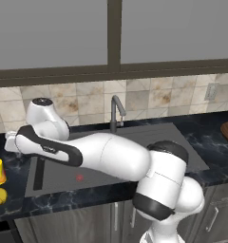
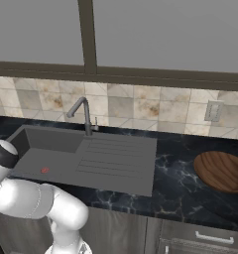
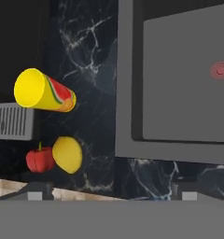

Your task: Remove the lemon and bell pepper from the sink. Then move the bowl and cup from the counter to the sink for washing.

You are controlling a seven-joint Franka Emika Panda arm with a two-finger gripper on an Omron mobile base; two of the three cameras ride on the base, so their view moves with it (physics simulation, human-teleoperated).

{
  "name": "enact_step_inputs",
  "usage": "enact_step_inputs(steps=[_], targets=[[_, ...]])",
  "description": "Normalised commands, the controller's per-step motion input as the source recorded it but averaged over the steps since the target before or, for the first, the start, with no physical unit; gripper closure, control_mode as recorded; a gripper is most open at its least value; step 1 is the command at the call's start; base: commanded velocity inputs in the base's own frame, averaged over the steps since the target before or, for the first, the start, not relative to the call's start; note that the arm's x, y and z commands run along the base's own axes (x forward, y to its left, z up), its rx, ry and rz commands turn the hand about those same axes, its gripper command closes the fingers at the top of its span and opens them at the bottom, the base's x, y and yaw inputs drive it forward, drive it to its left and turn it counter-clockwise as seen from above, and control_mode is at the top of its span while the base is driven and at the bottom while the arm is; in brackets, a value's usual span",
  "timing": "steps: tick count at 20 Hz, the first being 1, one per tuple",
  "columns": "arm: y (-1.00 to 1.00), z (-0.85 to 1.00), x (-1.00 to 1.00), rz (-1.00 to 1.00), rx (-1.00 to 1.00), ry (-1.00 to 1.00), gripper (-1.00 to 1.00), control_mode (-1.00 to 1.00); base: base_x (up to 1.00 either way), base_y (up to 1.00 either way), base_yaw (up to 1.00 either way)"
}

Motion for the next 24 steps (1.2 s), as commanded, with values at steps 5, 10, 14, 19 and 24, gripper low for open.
enact_step_inputs(steps=[5, 10, 14, 19, 24], targets=[[0.23, -0.02, 0.11, 0.00, 0.00, -0.02, -1.00, -1.00, 0.00, 0.00, 0.00], [0.25, -0.06, 0.06, 0.00, 0.00, -0.02, -1.00, -1.00, 0.00, 0.00, 0.00], [0.24, -0.07, 0.02, 0.00, 0.00, -0.04, -1.00, -1.00, 0.00, 0.00, 0.00], [0.11, -0.12, 0.10, 0.00, 0.00, -0.01, -1.00, -1.00, 0.00, 0.00, 0.00], [0.08, -0.15, 0.16, 0.00, 0.00, -0.01, -1.00, -1.00, 0.00, 0.00, 0.00]])
